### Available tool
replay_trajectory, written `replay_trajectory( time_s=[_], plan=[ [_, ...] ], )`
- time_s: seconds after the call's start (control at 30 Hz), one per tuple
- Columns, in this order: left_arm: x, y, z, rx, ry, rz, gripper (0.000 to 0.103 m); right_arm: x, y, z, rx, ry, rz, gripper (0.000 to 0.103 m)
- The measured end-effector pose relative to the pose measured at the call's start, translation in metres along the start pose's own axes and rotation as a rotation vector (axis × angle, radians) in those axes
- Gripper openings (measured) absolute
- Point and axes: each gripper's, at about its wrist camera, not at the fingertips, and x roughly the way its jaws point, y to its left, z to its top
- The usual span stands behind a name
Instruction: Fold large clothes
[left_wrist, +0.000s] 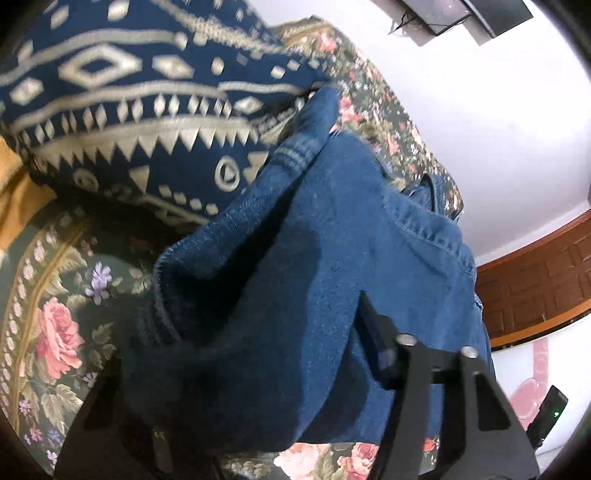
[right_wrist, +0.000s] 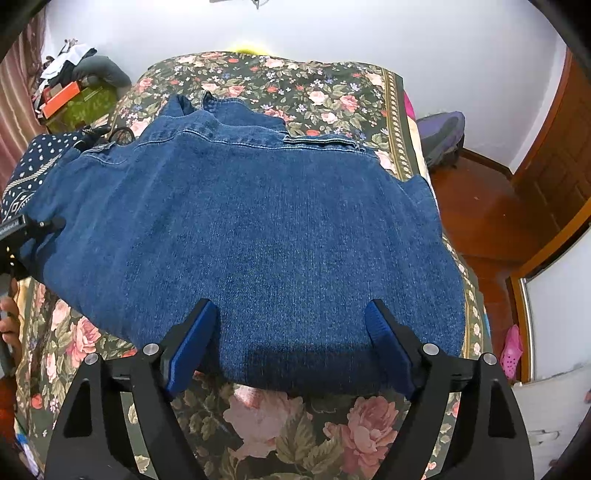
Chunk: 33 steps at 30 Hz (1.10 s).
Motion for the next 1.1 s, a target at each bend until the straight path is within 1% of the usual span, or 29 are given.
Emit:
replay_trajectory(
  time_s=[0.03, 0.07, 0.13, 0.23, 0.33, 0.43, 0.57, 0.63, 0.7, 0.73, 0.77, 0.83, 0.87, 0.9, 0.93, 1.0, 1.1],
  plan=[
    [-0.005, -0.004, 0.0, 0.018, -0.012, 0.012, 0.039, -0.002, 0.001, 0.002, -0.003, 0.001, 0.0, 0.081],
    [-0.012, -0.01, 0.0, 0.042, -0.024, 0.021, 0.034, -0.003, 0.001, 0.003, -0.005, -0.002, 0.001, 0.081],
    [-0.025, -0.023, 0.001, 0.087, -0.046, 0.01, 0.02, -0.009, 0.004, 0.007, -0.013, -0.019, 0.003, 0.081],
    [-0.047, -0.056, 0.01, 0.17, -0.096, -0.013, 0.015, -0.02, 0.011, 0.016, -0.028, -0.052, 0.001, 0.081],
    [-0.075, -0.082, 0.017, 0.23, -0.15, -0.058, 0.014, -0.029, 0.019, 0.028, -0.031, -0.082, 0.032, 0.081],
    [-0.11, -0.111, 0.023, 0.307, -0.233, -0.102, 0.012, -0.034, 0.033, 0.041, -0.033, -0.105, 0.082, 0.081],
    [-0.145, -0.141, 0.029, 0.388, -0.325, -0.137, 0.012, -0.024, 0.064, 0.051, -0.065, -0.092, 0.147, 0.081],
    [-0.157, -0.145, 0.029, 0.405, -0.365, -0.123, 0.012, -0.01, 0.087, 0.053, -0.096, -0.057, 0.195, 0.081],
    [-0.164, -0.14, 0.031, 0.399, -0.393, -0.107, 0.011, 0.008, 0.109, 0.047, -0.127, -0.005, 0.233, 0.08],
    [-0.164, -0.137, 0.031, 0.394, -0.392, -0.104, 0.011, 0.017, 0.12, 0.043, -0.137, 0.004, 0.249, 0.08],
    [-0.162, -0.135, 0.031, 0.399, -0.395, -0.084, 0.011, 0.024, 0.128, 0.04, -0.134, 0.014, 0.268, 0.08],
    [-0.153, -0.133, 0.029, 0.422, -0.39, -0.021, 0.011, 0.044, 0.141, 0.035, -0.134, 0.092, 0.329, 0.08],
    [-0.147, -0.13, 0.029, 0.427, -0.38, 0.0, 0.011, 0.054, 0.146, 0.033, -0.129, 0.143, 0.368, 0.08],
    [-0.144, -0.126, 0.026, 0.43, -0.369, 0.009, 0.011, 0.058, 0.147, 0.031, -0.127, 0.162, 0.38, 0.08],
    [-0.139, -0.126, 0.026, 0.433, -0.36, 0.014, 0.011, 0.06, 0.147, 0.03, -0.126, 0.171, 0.383, 0.081],
    [-0.137, -0.126, 0.023, 0.444, -0.356, 0.02, 0.011, 0.055, 0.143, 0.026, -0.139, 0.148, 0.361, 0.08],
    [-0.133, -0.138, 0.019, 0.467, -0.355, 0.006, 0.011, 0.033, 0.121, 0.02, -0.194, 0.064, 0.27, 0.08]
  ],
)
